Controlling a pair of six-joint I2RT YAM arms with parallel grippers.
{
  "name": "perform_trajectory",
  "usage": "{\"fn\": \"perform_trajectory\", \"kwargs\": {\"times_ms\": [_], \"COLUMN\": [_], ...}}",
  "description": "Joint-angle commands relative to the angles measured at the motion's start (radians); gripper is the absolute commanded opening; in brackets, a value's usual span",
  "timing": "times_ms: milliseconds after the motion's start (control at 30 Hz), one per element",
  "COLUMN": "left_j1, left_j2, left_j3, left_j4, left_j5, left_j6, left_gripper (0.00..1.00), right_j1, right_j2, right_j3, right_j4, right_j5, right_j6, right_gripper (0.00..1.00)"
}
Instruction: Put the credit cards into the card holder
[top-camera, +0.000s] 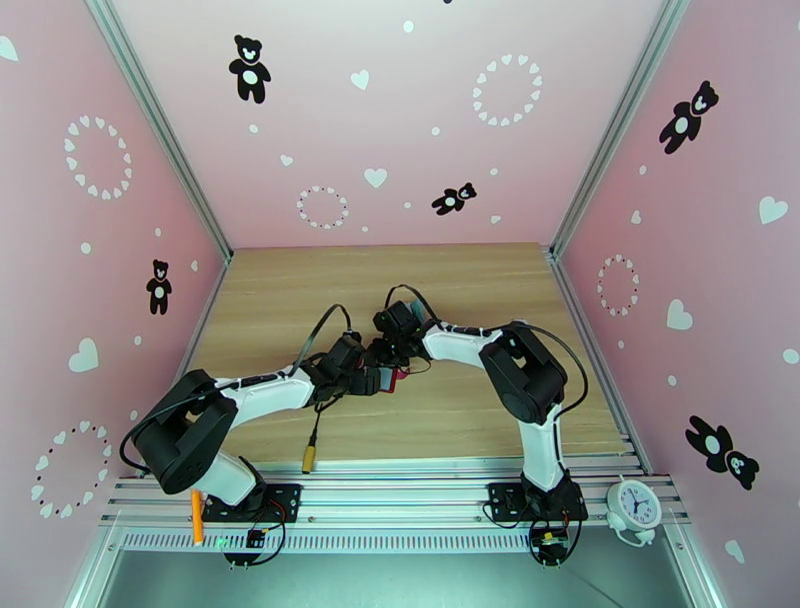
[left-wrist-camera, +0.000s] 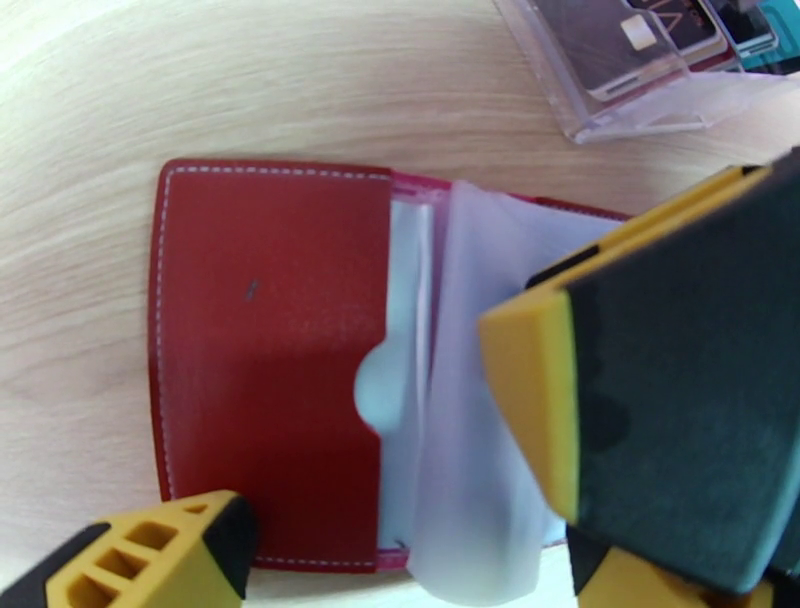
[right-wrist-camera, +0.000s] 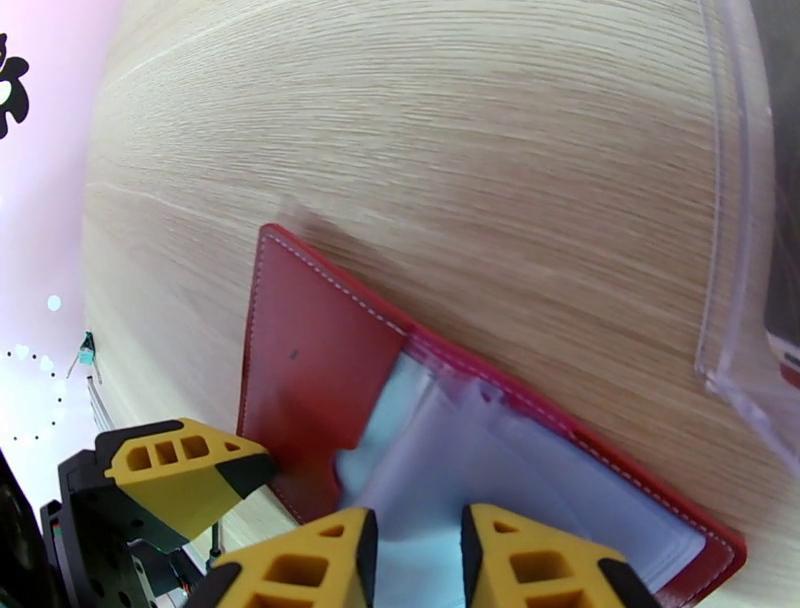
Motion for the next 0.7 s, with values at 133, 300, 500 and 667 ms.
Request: {"fn": "perform_trajectory", "kwargs": {"times_ms": [133, 300, 500, 667], "left_j1": [0.0, -0.002, -0.004, -0.004], "left_j2": [0.082, 0.096, 0.123, 0.138], "left_j3": [-0.013, -0.016, -0.008, -0.008], "left_j4": [-0.027, -0.029, -0.056, -0.067], "left_j5": [0.035, 0.031, 0.001, -0.014], "left_j6": [-0.001, 0.001, -0.003, -0.011], "left_gripper": [0.88, 0.88, 0.85, 0.75], "right_j1": [0.0, 0.0, -0.008, -0.02], "right_j2": [0.007, 0.022, 0.006, -0.033], "right_j3": [0.02, 0.004, 0.009, 0.01], "right_j4": [0.025, 0.06, 0.062, 0.053], "right_j5": [-0.044, -0.065, -0.064, -0.067], "right_j6": [0.024, 0.047, 0.047, 0.038], "right_gripper": [0.29, 0.29, 0.29, 0.29]}}
